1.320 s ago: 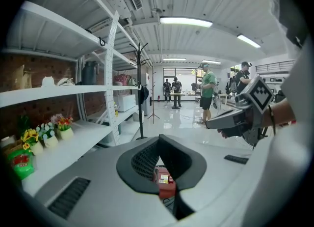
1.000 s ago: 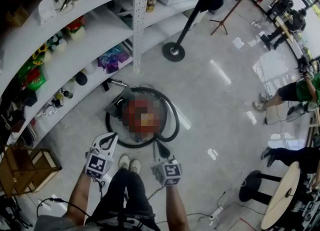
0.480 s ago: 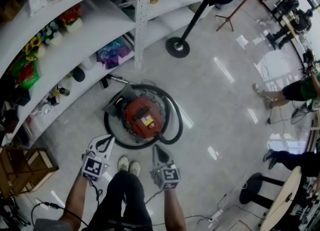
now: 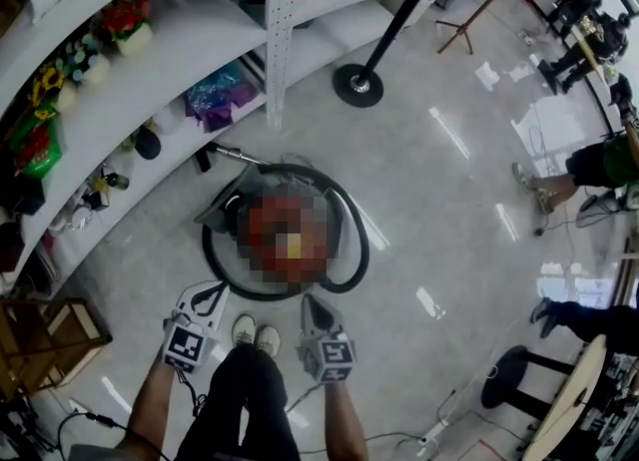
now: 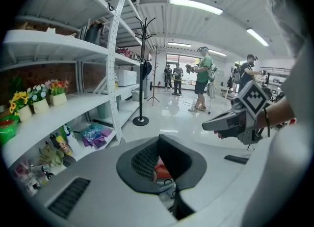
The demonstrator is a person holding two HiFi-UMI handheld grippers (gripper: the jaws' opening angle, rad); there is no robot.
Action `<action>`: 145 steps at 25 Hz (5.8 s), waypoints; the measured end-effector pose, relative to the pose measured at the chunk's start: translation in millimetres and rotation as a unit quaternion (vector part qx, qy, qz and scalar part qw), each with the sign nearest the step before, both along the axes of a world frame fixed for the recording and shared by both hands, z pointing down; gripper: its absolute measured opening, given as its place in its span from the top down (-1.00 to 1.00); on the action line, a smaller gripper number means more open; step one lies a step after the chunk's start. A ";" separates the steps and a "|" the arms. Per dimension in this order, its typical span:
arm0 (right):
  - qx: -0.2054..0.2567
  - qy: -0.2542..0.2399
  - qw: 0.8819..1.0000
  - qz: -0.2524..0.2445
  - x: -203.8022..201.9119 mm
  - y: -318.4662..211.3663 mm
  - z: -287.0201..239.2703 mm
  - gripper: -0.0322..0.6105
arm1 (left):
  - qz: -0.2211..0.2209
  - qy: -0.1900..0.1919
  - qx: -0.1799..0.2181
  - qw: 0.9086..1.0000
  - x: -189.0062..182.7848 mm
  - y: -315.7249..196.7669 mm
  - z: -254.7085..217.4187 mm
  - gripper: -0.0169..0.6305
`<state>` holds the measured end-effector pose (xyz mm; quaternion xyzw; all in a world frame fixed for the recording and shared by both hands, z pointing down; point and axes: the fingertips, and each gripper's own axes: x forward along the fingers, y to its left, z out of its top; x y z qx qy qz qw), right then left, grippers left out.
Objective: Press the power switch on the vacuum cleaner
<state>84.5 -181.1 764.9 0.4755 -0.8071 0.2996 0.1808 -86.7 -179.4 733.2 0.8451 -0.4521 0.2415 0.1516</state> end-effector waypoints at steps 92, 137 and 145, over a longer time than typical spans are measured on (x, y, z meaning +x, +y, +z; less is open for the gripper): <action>-0.064 0.059 0.996 -0.002 -12.1 -65.0 216.0 0.86 | -0.043 0.023 -0.049 0.998 -21.1 -14.2 87.9 0.93; 0.036 -0.008 0.999 0.016 -1.5 -48.0 33.4 0.86 | -0.019 0.033 0.017 0.999 16.1 -15.5 -10.9 0.93; 0.052 -0.027 0.998 0.026 5.4 -39.1 -17.9 0.86 | -0.014 0.032 0.038 0.999 20.8 -18.0 -46.6 0.93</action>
